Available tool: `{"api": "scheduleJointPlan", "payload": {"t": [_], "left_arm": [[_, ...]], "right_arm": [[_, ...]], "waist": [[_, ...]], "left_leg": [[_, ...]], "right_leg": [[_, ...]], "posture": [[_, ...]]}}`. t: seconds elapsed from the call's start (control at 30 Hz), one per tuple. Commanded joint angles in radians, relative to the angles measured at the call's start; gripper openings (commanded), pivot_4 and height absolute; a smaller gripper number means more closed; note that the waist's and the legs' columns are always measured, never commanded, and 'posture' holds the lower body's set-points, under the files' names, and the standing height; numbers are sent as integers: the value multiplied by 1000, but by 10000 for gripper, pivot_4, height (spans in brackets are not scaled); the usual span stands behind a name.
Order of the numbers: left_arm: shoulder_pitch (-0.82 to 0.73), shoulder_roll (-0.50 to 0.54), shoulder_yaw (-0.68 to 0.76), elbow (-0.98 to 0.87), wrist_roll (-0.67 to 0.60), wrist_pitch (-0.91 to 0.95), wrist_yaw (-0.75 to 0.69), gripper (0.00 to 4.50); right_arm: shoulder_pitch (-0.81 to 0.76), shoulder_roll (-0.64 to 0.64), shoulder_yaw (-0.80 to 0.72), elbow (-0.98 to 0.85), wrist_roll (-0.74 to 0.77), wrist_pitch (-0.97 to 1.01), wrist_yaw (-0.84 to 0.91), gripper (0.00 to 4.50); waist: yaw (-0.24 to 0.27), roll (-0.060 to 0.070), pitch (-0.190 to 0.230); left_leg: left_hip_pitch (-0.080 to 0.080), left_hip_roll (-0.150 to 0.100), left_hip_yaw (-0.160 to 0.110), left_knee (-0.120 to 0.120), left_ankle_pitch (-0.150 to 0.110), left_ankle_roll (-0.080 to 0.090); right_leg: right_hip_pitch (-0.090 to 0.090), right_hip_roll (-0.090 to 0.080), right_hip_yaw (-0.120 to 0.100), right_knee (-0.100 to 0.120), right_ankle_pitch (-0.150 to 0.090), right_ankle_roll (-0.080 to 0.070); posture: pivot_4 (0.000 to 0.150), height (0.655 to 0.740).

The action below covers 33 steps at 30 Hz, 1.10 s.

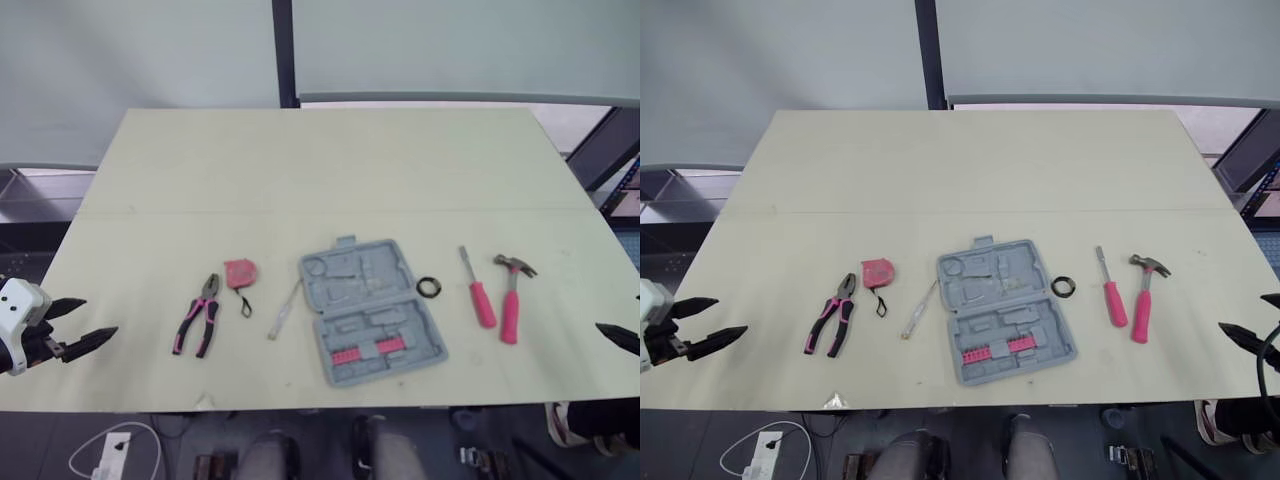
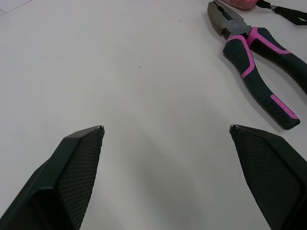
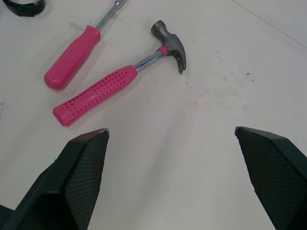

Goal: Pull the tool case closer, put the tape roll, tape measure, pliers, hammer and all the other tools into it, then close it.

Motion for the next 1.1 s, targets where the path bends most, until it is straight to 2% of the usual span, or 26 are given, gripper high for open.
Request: {"api": "scheduleJointPlan", "payload": {"t": [0.03,0.4,0.7,0.8,0.93,1.1], "left_arm": [[-11,1,11,1,-7,-17,1,45000],[-60,-5,-21,39,13,-38,30,45000],[-80,-16,-28,3,-26,-14,0,45000],[-59,-29,-54,-110,-35,23,-12,45000],[-46,-76,-120,-367,-88,140,-13,45000],[-101,-156,-301,-614,-77,262,36,45000]], "right_arm": [[-4,1,-13,-32,17,10,-15,44550],[-31,24,-13,-94,32,53,-47,44550],[-95,7,22,-75,30,51,-46,44550],[-134,-2,60,-98,39,59,-30,44550],[-190,-19,158,-174,77,137,22,44550],[-332,3,334,-215,70,142,44,44550]], "waist": [[0,0,0],[0,0,0],[0,0,0],[0,0,0],[1,0,0],[2,0,0]], "left_leg": [[0,0,0,0,0,0],[0,0,1,0,0,1],[0,0,2,1,1,1],[0,0,2,2,1,1],[0,0,2,3,1,1],[0,0,2,5,1,2]], "right_leg": [[0,0,0,0,0,0],[0,0,-1,4,0,0],[0,0,-1,6,0,0],[-1,0,-1,6,0,0],[0,-1,-1,7,0,0],[0,-1,-1,8,0,0]], "posture": [[1500,7400],[1500,7400],[1500,7400],[1500,7400],[1500,7400],[1500,7400]]}}
